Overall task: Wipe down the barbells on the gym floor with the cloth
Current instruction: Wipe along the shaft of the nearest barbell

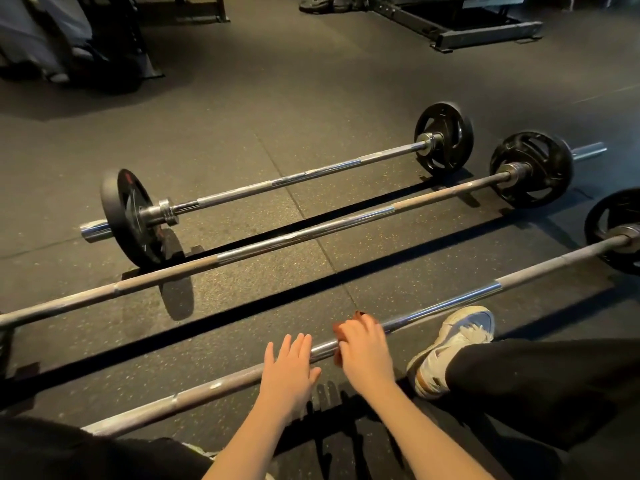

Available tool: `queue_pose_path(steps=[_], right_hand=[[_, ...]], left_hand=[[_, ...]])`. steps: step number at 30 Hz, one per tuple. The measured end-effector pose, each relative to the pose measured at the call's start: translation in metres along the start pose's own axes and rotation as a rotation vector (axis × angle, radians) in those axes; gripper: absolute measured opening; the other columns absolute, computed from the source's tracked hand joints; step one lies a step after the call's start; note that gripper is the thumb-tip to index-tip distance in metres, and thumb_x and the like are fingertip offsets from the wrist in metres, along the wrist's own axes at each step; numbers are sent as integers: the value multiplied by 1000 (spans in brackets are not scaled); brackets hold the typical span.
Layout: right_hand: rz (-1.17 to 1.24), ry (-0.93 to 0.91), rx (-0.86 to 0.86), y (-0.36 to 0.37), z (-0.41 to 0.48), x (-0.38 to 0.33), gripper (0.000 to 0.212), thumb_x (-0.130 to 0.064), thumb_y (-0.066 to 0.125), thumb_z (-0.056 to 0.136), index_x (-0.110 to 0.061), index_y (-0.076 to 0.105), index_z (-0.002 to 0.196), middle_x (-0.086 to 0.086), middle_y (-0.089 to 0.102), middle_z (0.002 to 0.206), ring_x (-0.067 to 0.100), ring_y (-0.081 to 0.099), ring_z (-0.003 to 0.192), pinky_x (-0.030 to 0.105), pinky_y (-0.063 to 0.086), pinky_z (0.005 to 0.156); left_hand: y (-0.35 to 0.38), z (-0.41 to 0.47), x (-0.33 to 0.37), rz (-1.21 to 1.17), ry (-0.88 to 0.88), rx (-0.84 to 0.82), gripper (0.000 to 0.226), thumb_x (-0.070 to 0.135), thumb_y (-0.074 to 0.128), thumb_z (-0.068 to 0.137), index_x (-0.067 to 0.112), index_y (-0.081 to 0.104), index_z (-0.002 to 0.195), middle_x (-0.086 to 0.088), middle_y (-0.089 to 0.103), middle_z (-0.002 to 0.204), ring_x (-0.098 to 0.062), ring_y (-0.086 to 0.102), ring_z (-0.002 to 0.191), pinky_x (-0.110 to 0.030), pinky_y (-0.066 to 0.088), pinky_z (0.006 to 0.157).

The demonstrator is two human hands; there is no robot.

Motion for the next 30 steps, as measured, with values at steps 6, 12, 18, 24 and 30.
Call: queue_pose_path(steps=[6,12,18,24,30], right_hand=[[-27,4,-16,-9,13,39,32,-32,42,100,-28,53,129,-11,51,133,17,35,134,34,26,113],[-10,26,-26,11,3,3,41,-28,39,100,-21,47,139,-3,45,144,26,21,145,42,19,120],[-56,-134,-38,6,7,-17,26,-34,44,97,-29,58,119,-9,58,119,19,47,120,34,32,102],[-77,43,18,20,-1,-21,31,-33,43,99,-24,54,127,-5,54,132,24,30,139,42,22,118],[-83,-199,-37,25,4,-52,27,-37,42,97,-29,58,119,-9,59,120,19,47,121,34,30,105]], left_hand=[[-1,-12,-9,28,11,6,64,45,26,103,17,-1,155,1,-1,162,-19,-1,149,-47,-1,119],[-1,-27,-20,35,-3,48,65,43,29,103,17,0,154,1,-1,162,-17,-1,149,-44,-1,119],[-1,-46,-36,43,-29,89,63,41,29,103,16,3,154,1,0,162,-16,0,149,-43,-1,118],[-2,-59,-49,55,-64,128,60,41,30,103,18,8,154,1,5,162,-17,4,149,-43,0,118],[-5,-72,-54,55,-87,172,60,40,32,103,17,9,154,0,6,162,-20,3,149,-45,0,119]])
Point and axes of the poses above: each hand's wrist, its own z-axis towards the middle knuckle, its own y-axis out of the palm, x = y × z, the point moved 9 cm from there along z, towards the middle knuckle
